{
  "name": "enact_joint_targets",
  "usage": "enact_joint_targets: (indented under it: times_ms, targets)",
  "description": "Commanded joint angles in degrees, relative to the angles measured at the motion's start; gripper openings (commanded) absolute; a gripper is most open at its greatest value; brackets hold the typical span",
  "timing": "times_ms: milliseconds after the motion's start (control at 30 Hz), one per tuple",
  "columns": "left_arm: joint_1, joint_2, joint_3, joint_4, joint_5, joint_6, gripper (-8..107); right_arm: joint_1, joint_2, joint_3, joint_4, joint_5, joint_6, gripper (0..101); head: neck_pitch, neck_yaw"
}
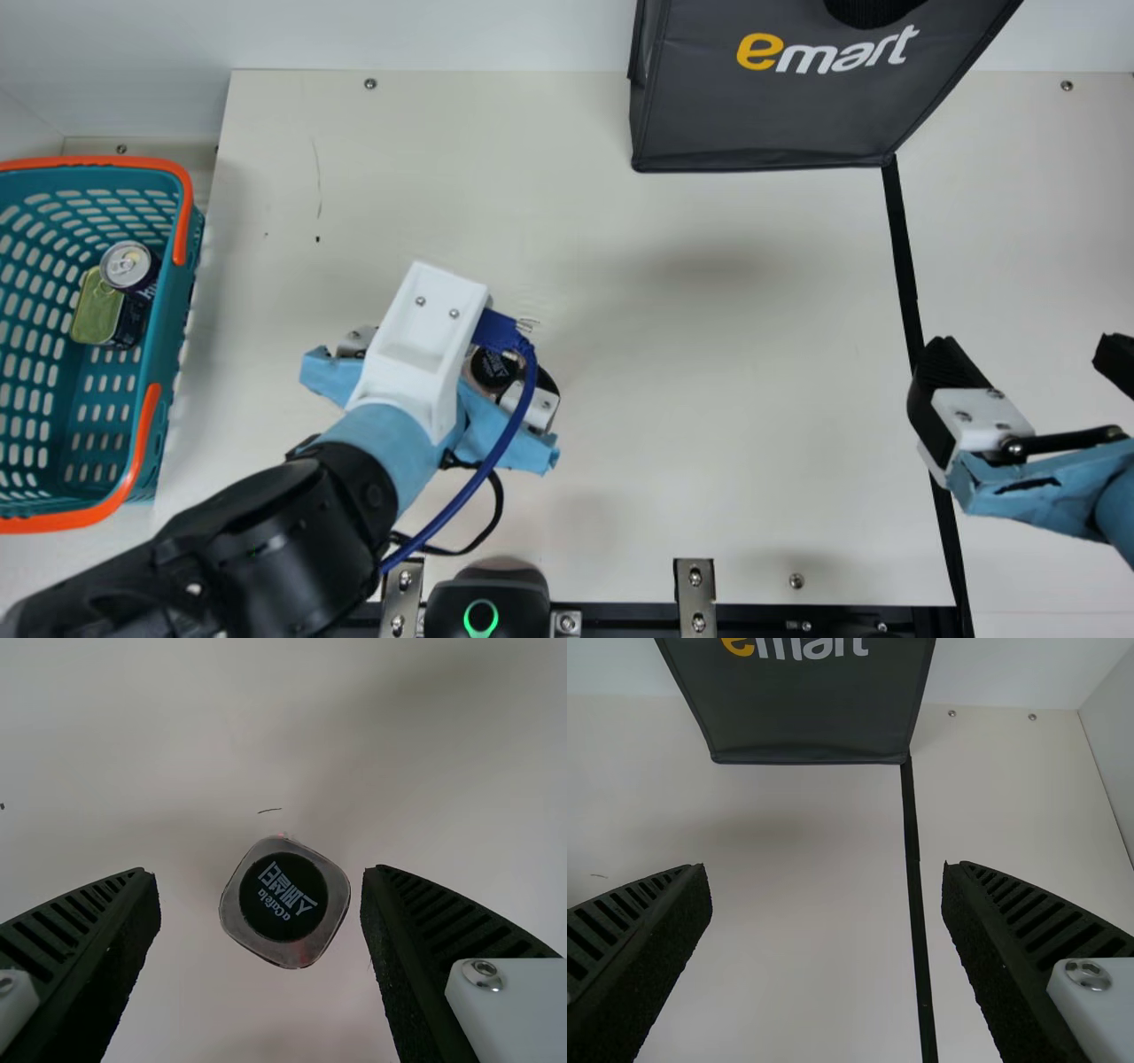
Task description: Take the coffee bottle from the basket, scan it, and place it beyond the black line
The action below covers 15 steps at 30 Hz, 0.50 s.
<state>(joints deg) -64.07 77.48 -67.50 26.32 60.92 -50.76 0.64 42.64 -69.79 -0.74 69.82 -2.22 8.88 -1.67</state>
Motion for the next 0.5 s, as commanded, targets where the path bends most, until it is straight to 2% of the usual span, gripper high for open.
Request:
enact_joint_targets:
  times_ms: [0,467]
  targets:
    - [0.29,0.67,-0.40,-0.27,-0.03,-0.35,90,0.00,0.00,0.00,0.00,0.00,0.00,91,-0.96,0.09]
    - [0.51,3.93,-2.05,-1.58,-0.12,-3.12,90,0.00,0.00,0.00,0.00,0.00,0.00,91,-0.96,0.09]
